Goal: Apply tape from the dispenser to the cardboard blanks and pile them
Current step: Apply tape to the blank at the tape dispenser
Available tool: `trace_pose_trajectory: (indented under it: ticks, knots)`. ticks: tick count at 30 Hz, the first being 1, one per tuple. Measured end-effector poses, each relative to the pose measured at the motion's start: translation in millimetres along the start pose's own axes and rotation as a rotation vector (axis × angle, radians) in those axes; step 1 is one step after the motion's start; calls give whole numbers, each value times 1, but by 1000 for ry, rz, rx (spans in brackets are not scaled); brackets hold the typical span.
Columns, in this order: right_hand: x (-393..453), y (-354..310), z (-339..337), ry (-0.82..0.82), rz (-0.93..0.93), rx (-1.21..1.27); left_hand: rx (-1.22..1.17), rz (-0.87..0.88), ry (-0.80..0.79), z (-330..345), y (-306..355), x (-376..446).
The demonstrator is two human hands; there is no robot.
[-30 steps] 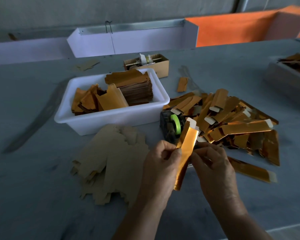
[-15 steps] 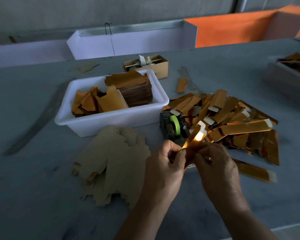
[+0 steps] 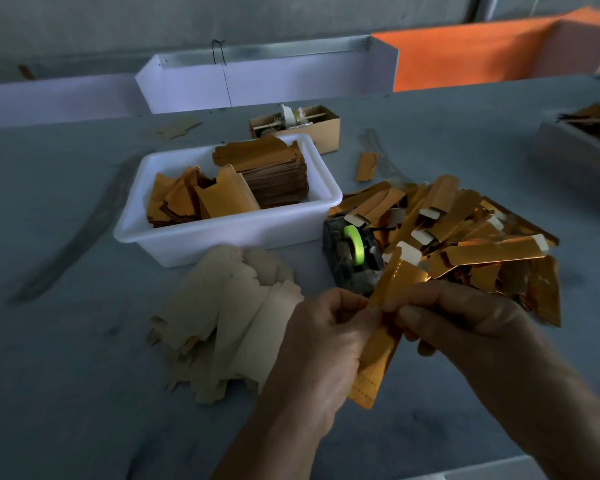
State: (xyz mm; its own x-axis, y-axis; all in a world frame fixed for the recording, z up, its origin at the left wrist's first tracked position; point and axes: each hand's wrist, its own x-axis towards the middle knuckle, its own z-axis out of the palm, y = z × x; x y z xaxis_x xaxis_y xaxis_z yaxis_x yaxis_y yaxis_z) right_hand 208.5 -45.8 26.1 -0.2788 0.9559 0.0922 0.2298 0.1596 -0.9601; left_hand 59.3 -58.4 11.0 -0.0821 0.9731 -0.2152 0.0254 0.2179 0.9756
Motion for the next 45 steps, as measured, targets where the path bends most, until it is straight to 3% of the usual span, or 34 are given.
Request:
trace_pose_trajectory:
  ticks: [7,14,28,35,41,45]
  knots:
    - [0,0,1,-16,40,66,87,88,24,-1,2,-8]
    - [1,2,-1,17,122,149,83,136,-63,-5,7,-11]
    - [0,2,-2,59,121,-144,77,133,-84,1,4,-14]
    - [1,3,4,104,101,-284,110,179,106,14,-5,-16]
    - [1,-3,2,114,82,-512,266,398,300,27,-14,-22]
    - [-2,-4,7,181,122,-666,205,324,313,23,-16,-21]
